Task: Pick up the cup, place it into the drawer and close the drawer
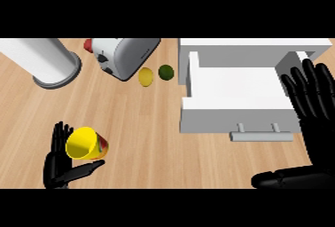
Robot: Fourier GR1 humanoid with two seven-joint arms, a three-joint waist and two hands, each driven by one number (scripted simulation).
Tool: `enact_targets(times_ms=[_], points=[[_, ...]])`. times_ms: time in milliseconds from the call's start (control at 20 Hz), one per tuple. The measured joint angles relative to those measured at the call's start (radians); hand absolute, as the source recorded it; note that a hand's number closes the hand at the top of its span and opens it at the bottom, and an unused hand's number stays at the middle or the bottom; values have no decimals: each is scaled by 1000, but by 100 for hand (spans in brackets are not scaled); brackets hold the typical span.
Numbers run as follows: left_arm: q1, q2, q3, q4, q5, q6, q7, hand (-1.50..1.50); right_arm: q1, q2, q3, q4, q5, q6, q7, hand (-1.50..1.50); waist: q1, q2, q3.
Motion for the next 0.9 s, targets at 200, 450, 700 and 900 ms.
enact_targets(times_ms=[200, 450, 700, 900], points=[[-49, 2, 5, 62, 15, -6, -23, -150, -2, 3, 7, 0, 11, -2, -1, -150, 0, 0, 0], [-90, 13, 17, 158, 42, -53, -66, -150, -10, 6, 7, 24, 21, -4, -11, -150, -1, 0, 0], [-110, 18, 14, 183, 68, -109, -71, -150, -26, 4, 0, 23, 8, -9, 5, -150, 0, 0, 0], [-137, 23, 14, 224, 91, -183, -80, -150, -28, -5, -6, 5, -1, -9, 32, -150, -1, 0, 0]])
